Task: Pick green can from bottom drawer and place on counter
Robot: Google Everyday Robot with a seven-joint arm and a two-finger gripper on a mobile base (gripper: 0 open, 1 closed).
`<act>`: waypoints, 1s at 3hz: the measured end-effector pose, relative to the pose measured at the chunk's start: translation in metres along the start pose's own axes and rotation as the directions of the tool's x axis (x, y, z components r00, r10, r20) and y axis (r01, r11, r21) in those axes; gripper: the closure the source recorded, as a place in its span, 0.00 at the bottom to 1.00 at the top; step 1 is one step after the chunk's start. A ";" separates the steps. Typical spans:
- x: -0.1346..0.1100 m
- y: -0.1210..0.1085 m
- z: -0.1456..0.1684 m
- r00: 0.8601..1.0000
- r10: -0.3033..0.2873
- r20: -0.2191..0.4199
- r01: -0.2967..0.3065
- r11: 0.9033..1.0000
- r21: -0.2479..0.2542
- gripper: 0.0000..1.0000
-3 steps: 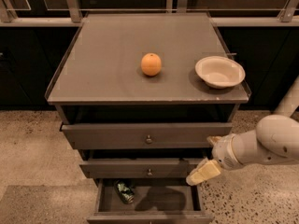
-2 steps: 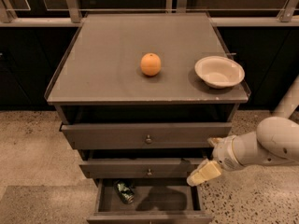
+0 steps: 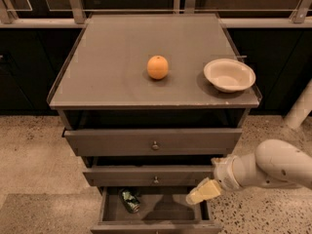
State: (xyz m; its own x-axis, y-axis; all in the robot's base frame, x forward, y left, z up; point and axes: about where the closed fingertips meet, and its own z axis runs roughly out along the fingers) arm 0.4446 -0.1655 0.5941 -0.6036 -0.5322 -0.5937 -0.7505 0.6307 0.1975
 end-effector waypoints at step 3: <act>0.043 0.012 0.105 0.997 0.076 0.017 -0.076 0.997 -0.026 0.00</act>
Offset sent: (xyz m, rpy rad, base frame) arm -0.0088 0.0673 -0.1639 0.0564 0.0691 -0.0636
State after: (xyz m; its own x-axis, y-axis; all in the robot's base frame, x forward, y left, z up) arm 0.4374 -0.1214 0.4889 -0.6541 -0.4729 -0.5903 -0.7094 0.6542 0.2620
